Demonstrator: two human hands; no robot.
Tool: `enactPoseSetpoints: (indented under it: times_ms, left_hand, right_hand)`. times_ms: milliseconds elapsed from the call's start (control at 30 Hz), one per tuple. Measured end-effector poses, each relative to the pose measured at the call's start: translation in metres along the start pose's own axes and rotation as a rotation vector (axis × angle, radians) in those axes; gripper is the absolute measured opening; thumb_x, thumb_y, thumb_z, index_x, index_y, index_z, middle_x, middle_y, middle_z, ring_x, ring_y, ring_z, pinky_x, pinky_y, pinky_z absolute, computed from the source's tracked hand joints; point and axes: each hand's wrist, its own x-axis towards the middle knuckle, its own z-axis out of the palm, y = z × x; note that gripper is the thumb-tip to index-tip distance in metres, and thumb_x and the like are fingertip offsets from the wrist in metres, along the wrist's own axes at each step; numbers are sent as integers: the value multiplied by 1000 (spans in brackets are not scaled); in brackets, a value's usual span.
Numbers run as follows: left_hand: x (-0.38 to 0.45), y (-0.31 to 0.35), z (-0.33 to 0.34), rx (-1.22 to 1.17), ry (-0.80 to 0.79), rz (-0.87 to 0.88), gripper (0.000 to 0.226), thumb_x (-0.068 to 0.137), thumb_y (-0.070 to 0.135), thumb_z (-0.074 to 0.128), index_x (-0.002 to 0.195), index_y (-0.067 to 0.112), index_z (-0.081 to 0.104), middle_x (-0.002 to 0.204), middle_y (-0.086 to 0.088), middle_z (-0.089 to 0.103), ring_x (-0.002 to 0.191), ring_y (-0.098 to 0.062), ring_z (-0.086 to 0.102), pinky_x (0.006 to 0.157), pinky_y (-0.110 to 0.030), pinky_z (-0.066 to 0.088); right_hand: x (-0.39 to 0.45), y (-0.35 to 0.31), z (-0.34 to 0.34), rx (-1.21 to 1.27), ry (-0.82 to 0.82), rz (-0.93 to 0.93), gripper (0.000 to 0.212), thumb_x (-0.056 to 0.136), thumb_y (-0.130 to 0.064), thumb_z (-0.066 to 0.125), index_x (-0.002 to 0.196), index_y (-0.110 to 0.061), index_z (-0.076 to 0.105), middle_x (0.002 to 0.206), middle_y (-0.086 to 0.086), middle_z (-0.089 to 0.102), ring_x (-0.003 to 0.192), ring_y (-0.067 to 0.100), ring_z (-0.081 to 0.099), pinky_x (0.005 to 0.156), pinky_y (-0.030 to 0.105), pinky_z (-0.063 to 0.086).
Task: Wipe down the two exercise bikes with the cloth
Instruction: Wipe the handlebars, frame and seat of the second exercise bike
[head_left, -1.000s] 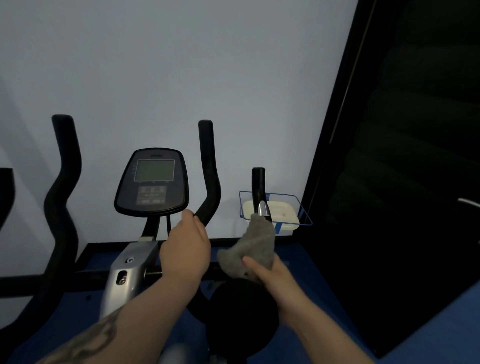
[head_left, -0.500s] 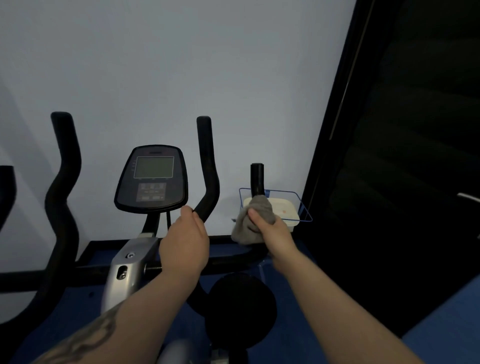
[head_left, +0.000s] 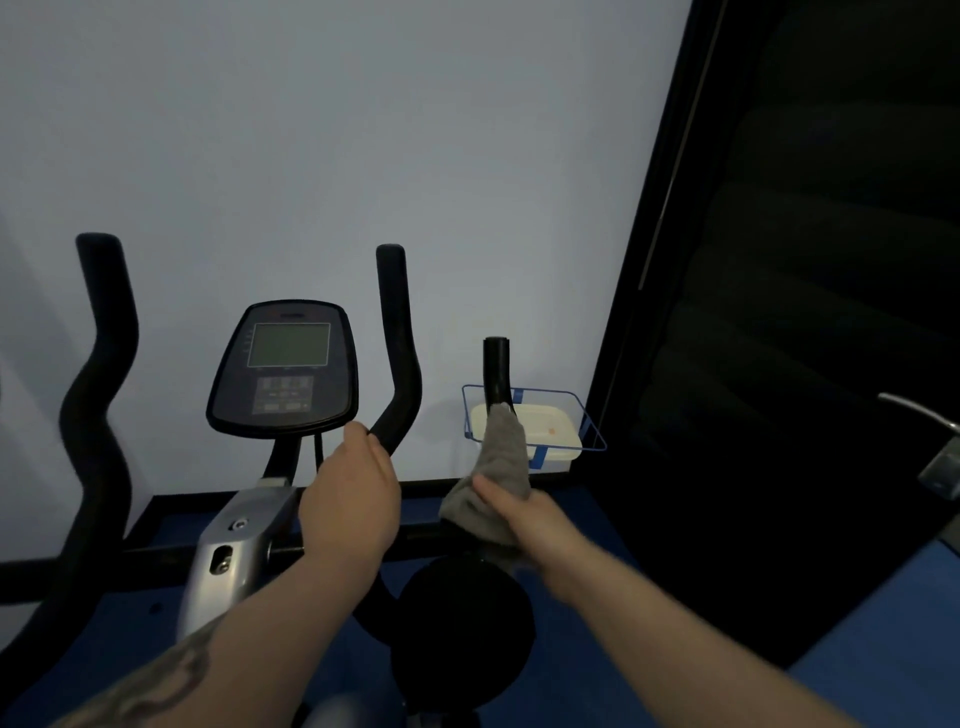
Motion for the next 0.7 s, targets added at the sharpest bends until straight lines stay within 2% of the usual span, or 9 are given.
enactPoseSetpoints:
  times_ms: [100, 233, 333, 400, 467, 533, 567, 633, 700]
  left_hand:
    - [-2, 1, 1, -19, 9, 9, 18, 100, 25, 25, 102, 14, 40, 81, -6, 53, 73, -30, 54, 63, -38, 43]
    - [0, -4, 4, 4, 10, 52, 10, 101, 15, 31, 92, 14, 36, 75, -7, 58, 60, -21, 48, 51, -31, 34]
    - [0, -1, 2, -34, 6, 7, 10, 100, 21, 29, 96, 16, 36, 79, -5, 53, 69, -26, 50, 61, -35, 40]
    - [0, 0, 0, -58, 1, -18, 13, 100, 22, 29, 100, 14, 39, 83, -7, 54, 72, -28, 52, 64, -37, 42]
    - [-1, -2, 0, -48, -17, -54, 14, 101, 16, 29, 103, 11, 41, 88, -5, 52, 64, -19, 48, 55, -29, 37]
    - [-3, -2, 0, -98, -32, -126, 13, 101, 12, 27, 103, 12, 40, 90, -1, 48, 57, -9, 37, 47, -23, 27]
    - [-1, -2, 1, -103, -14, -116, 12, 100, 14, 26, 101, 14, 38, 88, -1, 48, 58, -11, 39, 49, -24, 29]
    - [-1, 1, -1, -54, 12, -30, 11, 98, 23, 25, 96, 18, 35, 81, -3, 52, 66, -21, 48, 59, -33, 40]
    - [-2, 2, 0, -57, 23, -2, 12, 97, 26, 26, 94, 18, 34, 78, -4, 52, 69, -26, 50, 62, -38, 41]
  right_hand:
    - [13, -24, -7, 39, 7, -49, 45, 83, -40, 73, 116, -11, 65, 109, 8, 71, 102, 23, 66, 93, 37, 53]
    - [13, 11, 19, 40, 270, -169, 44, 85, -29, 72, 121, -10, 55, 112, 9, 67, 100, 20, 64, 88, 34, 54]
    - [17, -2, 4, 34, 107, -58, 41, 81, -35, 77, 114, -15, 61, 106, 6, 70, 97, 21, 67, 79, 34, 57]
    - [28, -26, -5, 23, 72, -85, 37, 79, -35, 78, 107, -14, 66, 105, 8, 71, 96, 22, 67, 79, 34, 57]
    - [36, -34, 3, 48, 172, -153, 38, 80, -31, 78, 108, -11, 65, 105, 9, 70, 97, 24, 67, 85, 38, 57]
    - [38, -15, 12, -15, 288, -212, 33, 80, -31, 76, 106, -17, 61, 101, 5, 68, 93, 20, 66, 78, 35, 57]
    - [36, -6, 12, -71, 305, -223, 31, 80, -31, 75, 105, -21, 57, 100, 2, 67, 91, 17, 66, 72, 31, 56]
    - [33, -3, 2, -112, 203, -178, 36, 79, -31, 76, 108, -20, 57, 101, 2, 68, 90, 15, 67, 69, 26, 54]
    - [45, -24, -8, -91, 94, -119, 43, 77, -32, 79, 111, -11, 64, 102, 6, 72, 92, 20, 69, 75, 30, 57]
